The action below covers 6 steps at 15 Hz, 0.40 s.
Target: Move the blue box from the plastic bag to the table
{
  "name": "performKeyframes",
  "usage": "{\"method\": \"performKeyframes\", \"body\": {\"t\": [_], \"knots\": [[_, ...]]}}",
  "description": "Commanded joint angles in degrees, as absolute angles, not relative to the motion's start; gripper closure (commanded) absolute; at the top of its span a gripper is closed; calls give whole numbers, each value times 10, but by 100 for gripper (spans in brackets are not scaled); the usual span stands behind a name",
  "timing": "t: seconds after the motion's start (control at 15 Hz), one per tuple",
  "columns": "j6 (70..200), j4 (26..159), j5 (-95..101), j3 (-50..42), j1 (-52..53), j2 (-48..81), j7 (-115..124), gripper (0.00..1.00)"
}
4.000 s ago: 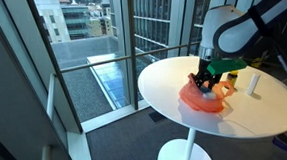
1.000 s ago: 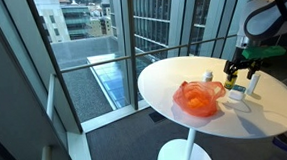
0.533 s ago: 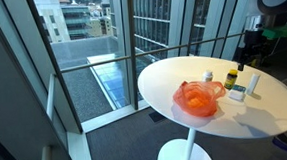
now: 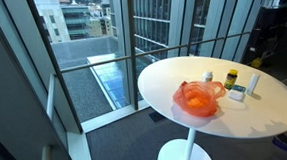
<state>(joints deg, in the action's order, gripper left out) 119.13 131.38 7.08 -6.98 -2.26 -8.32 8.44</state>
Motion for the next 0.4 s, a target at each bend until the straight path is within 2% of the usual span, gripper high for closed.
{"method": "performKeyframes", "body": {"t": [0.0,0.33], "knots": [[1178,1333,74,-58,-35,-129,69,0],[1186,1327,68,-55,-36,-120,75,0]]}}
